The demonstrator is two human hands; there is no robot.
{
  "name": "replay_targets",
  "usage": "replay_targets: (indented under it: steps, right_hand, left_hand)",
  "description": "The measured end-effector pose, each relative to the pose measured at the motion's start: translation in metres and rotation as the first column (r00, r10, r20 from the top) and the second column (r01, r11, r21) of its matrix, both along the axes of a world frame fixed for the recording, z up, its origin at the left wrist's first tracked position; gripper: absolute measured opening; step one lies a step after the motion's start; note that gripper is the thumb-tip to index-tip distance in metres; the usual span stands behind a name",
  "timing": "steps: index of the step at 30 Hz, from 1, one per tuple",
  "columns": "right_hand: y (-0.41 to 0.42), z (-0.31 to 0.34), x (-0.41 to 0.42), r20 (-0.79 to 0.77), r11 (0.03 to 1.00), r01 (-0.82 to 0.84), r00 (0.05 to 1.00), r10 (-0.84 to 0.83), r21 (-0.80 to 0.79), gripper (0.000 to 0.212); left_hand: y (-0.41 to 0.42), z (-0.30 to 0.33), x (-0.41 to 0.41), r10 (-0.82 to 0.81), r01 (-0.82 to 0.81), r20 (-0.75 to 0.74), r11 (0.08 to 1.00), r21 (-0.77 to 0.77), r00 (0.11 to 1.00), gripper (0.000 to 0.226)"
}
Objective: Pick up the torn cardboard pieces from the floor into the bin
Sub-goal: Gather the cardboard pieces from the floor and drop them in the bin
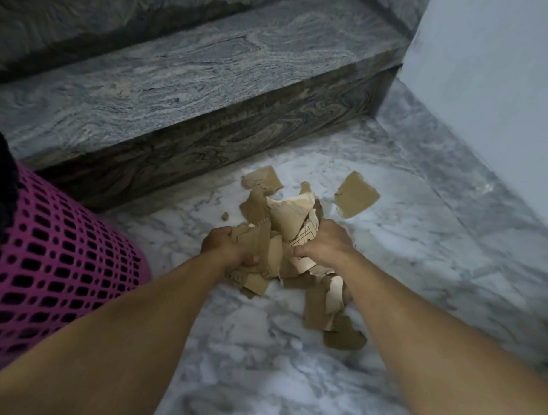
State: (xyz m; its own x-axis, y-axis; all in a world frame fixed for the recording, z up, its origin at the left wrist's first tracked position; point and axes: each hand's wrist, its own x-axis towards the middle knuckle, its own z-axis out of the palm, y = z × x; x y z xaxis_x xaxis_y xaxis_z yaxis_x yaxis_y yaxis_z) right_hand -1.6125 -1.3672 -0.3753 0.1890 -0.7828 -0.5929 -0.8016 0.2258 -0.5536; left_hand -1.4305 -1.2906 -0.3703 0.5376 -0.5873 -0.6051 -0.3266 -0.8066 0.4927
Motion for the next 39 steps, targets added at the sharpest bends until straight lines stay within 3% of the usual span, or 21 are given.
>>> replay_targets:
  steps: [4, 13, 17, 20, 22, 25, 30, 35, 39]
  right_hand:
    - [0.008, 0.008, -0.014, 0.115, 0.995, 0.061, 0.991, -0.07, 0.079, 0.034]
    - [0.032, 0.091, -0.047, 0.191, 0.987, 0.153, 0.968, -0.16, 0.054, 0.03]
    - [0.042, 0.14, -0.049, 0.238, 0.985, 0.173, 0.956, -0.171, 0.013, 0.063]
    - [0.053, 0.182, -0.043, 0.305, 0.983, 0.177, 0.939, -0.156, -0.043, 0.038]
    - [0.062, 0.214, -0.031, 0.35, 0.98, 0.185, 0.925, -0.149, -0.073, 0.028]
    - [0.075, 0.259, -0.005, 0.375, 0.982, 0.152, 0.922, -0.099, -0.114, 0.041]
    - [0.095, 0.323, 0.057, 0.422, 0.993, 0.057, 0.906, -0.007, -0.107, 0.045]
    - [0.125, 0.352, 0.141, 0.488, 0.988, -0.064, 0.864, 0.126, -0.141, 0.038]
    - [0.15, 0.357, 0.202, 0.532, 0.983, -0.138, 0.827, 0.183, -0.123, 0.041]
  left_hand:
    - [0.018, 0.008, -0.005, -0.062, 0.061, -0.012, 0.998, -0.008, 0.998, 0.063]
    - [0.044, 0.083, 0.008, -0.144, 0.141, -0.026, 0.987, -0.076, 0.989, 0.064]
    - [0.051, 0.136, 0.011, -0.164, 0.156, -0.04, 0.975, -0.158, 0.986, 0.078]
    - [0.059, 0.184, 0.016, -0.173, 0.157, -0.044, 0.957, -0.245, 0.984, 0.081]
    - [0.068, 0.22, 0.024, -0.155, 0.129, -0.068, 0.946, -0.297, 0.986, 0.082]
    - [0.084, 0.268, 0.046, -0.112, 0.069, -0.107, 0.935, -0.349, 0.988, 0.083]
    - [0.124, 0.328, 0.1, -0.033, -0.011, -0.108, 0.924, -0.382, 0.994, 0.071]
    - [0.18, 0.355, 0.177, 0.121, -0.127, -0.039, 0.92, -0.371, 0.992, 0.077]
    - [0.224, 0.35, 0.226, 0.228, -0.221, -0.013, 0.927, -0.303, 0.974, 0.064]
